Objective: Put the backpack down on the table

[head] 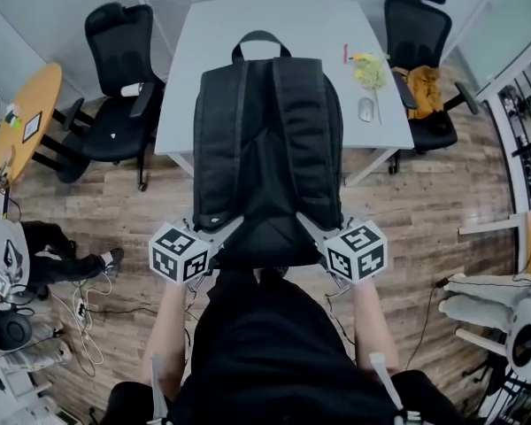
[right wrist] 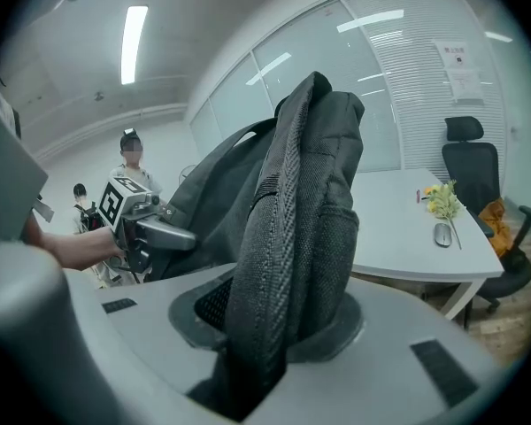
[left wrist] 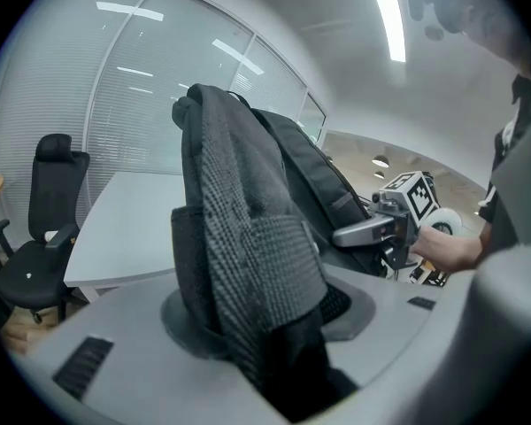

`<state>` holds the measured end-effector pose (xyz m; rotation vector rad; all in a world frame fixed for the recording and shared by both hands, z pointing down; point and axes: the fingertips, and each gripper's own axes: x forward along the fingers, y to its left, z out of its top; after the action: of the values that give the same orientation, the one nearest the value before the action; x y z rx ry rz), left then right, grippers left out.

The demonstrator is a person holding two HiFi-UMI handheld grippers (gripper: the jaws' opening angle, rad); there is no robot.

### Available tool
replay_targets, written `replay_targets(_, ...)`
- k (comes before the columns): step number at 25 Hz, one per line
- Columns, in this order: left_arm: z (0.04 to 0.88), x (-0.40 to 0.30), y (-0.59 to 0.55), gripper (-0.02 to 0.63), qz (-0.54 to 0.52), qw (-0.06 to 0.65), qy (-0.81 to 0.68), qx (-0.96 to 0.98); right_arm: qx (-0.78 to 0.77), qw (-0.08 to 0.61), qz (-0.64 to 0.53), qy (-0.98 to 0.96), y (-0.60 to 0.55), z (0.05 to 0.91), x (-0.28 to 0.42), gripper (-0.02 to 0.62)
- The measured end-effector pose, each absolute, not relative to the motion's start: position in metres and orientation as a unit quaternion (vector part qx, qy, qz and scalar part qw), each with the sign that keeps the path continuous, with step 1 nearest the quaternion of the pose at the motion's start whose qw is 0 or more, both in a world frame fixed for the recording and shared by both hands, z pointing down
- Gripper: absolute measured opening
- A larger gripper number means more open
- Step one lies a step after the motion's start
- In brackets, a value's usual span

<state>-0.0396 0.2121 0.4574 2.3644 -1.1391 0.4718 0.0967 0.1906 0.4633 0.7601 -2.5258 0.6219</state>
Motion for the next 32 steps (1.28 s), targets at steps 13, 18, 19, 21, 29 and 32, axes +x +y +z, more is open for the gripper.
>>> replay_targets(13,0.468,-0.030,0.197,0.198,0.163,0.251,-0.395,0.869,0.292,0.220,0.234,-0.901,0.182,0.472,0.108,0.127)
replay_targets(18,0.470,-0.021,0.184,0.196,0.165,0.254,-0.381,0.873,0.306,0.220,0.241,-0.894,0.173,0.473,0.117,0.127)
replay_targets(19,0.470,-0.020,0.180,0.196,0.166,0.255,-0.378,0.874,0.308,0.221,0.243,-0.893,0.171,0.473,0.119,0.127)
replay_targets(21,0.471,-0.019,0.173,0.196,0.168,0.257,-0.374,0.875,0.313,0.222,0.246,-0.890,0.164,0.474,0.120,0.127)
replay_targets(29,0.474,-0.030,0.130,0.196,0.170,0.265,-0.364,0.877,0.320,0.228,0.256,-0.883,0.124,0.476,0.109,0.127)
replay_targets(32,0.475,-0.041,0.110,0.195,0.167,0.270,-0.361,0.877,0.322,0.235,0.257,-0.880,0.104,0.476,0.099,0.127)
